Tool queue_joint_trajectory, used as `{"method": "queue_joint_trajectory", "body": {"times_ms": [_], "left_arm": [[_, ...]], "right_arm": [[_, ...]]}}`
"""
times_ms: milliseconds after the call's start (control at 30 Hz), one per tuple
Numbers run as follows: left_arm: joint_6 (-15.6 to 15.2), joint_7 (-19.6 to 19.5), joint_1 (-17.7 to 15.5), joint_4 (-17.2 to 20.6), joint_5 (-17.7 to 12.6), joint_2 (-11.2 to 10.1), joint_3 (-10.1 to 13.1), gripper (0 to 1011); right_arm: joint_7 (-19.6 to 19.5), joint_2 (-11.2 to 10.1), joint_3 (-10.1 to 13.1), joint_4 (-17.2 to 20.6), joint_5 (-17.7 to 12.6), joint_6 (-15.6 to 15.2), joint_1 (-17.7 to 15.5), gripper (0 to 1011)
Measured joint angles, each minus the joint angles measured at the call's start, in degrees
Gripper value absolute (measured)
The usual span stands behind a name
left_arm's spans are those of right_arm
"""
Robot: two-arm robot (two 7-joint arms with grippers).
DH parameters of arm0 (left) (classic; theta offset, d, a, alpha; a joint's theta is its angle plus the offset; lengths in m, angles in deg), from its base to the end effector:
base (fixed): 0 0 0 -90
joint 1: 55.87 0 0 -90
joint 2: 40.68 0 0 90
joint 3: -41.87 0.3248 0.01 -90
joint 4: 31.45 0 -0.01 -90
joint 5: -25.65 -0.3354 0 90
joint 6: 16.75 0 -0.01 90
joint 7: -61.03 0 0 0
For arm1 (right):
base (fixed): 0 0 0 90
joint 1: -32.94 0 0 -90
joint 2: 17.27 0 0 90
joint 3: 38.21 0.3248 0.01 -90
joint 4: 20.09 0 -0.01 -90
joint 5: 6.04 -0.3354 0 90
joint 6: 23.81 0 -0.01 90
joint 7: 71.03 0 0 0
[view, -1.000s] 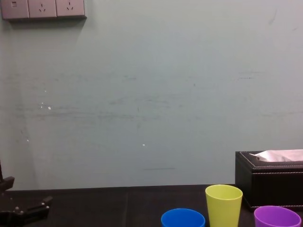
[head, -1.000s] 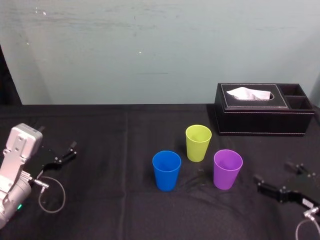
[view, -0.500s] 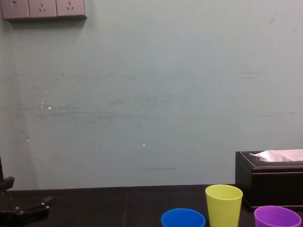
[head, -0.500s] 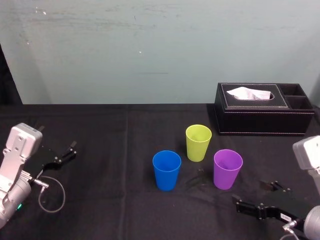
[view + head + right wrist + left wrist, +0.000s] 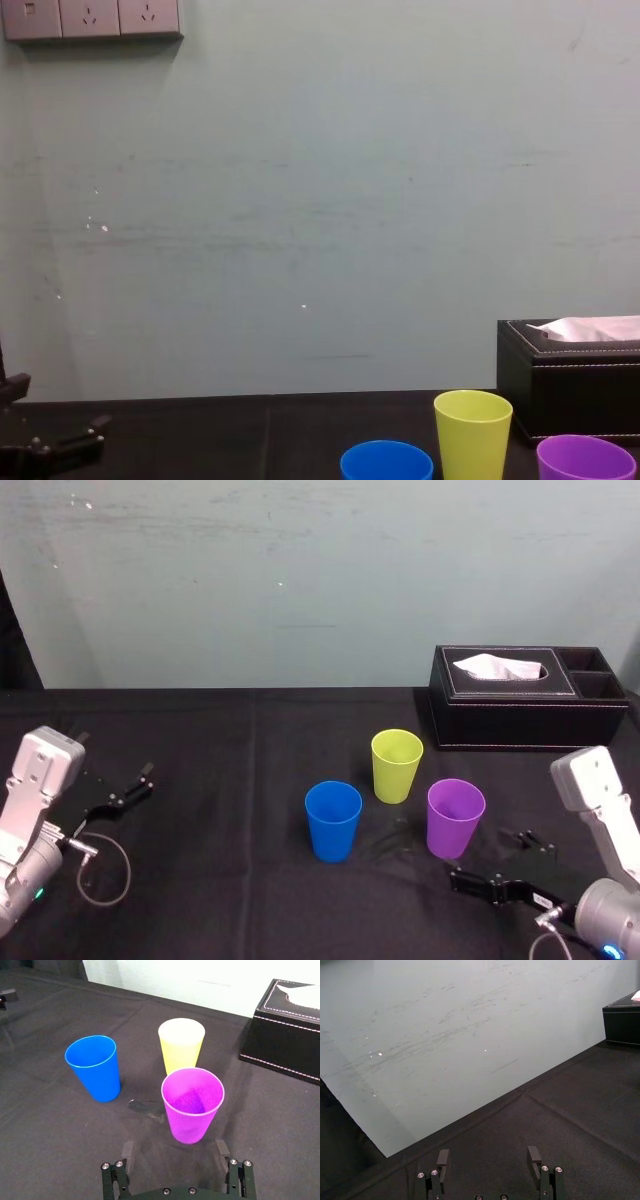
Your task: Stack the three plastic cups sequentially using one hand.
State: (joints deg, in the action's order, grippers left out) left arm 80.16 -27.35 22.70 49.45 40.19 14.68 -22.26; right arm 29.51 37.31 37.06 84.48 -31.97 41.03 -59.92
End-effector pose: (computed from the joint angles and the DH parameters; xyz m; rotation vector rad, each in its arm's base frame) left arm 0.3889 0.0954 -0.3355 0.3045 -0.2851 1.2478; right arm 0.3217 -0.0724 -0.2735 -0.4227 0.1863 -1.0444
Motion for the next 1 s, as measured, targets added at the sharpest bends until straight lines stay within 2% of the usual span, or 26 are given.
{"method": "queue_joint_trajectory", "body": {"times_ms": [467,1000], "left_arm": [[0.0,0.0,0.0,0.0,0.0,0.0,0.0,1000],[0.0,0.0,0.0,0.0,0.0,0.0,0.0,1000]], "right_arm": [[0.0,4.0,-1.9,-5.2,4.1,1.0,3.7,1003],[-0.4,8.9,-0.4,-9.7,5.5,3.1,5.0,1003]]}}
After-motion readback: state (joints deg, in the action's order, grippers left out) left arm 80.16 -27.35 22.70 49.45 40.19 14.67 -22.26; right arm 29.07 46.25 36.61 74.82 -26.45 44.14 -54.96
